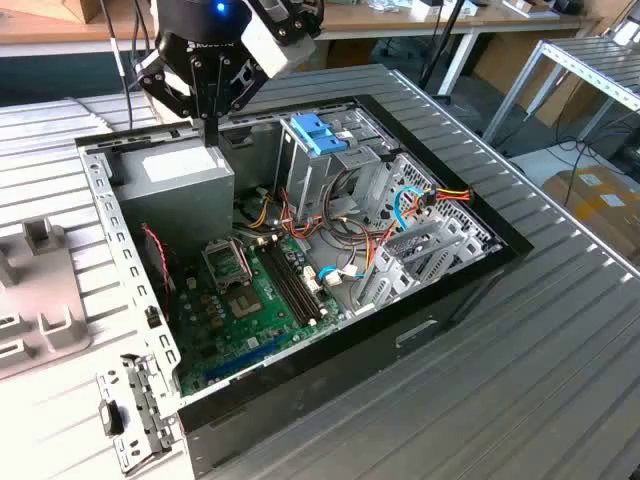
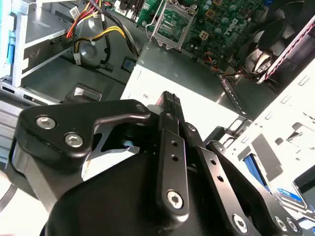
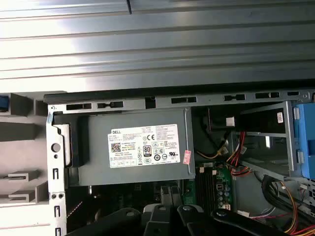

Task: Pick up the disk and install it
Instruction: 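Reach for the disk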

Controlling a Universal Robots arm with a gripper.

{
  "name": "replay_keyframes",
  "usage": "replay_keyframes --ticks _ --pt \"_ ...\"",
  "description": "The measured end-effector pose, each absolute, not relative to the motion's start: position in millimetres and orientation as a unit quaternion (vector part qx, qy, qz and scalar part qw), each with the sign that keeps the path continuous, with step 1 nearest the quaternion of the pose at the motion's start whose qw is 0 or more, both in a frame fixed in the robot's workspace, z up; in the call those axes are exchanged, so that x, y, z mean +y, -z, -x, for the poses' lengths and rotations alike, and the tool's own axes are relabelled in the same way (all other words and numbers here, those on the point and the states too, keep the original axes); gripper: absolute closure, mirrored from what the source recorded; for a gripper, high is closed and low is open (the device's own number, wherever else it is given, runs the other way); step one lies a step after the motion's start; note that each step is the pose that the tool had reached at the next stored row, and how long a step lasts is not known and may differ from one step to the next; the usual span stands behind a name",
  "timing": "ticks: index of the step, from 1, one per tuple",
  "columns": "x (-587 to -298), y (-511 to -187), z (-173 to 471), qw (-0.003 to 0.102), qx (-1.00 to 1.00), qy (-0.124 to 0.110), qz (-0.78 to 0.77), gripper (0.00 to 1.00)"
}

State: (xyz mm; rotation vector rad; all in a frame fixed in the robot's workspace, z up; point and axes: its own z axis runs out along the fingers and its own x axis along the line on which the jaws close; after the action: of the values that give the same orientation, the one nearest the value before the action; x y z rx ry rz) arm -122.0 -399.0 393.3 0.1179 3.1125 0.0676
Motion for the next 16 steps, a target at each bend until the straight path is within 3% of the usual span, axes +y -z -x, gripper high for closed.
replay_keyframes --ticks 16 --pt "-398.9 -393.3 129.4 0.013 0.999 -0.022 -0.038 0.89"
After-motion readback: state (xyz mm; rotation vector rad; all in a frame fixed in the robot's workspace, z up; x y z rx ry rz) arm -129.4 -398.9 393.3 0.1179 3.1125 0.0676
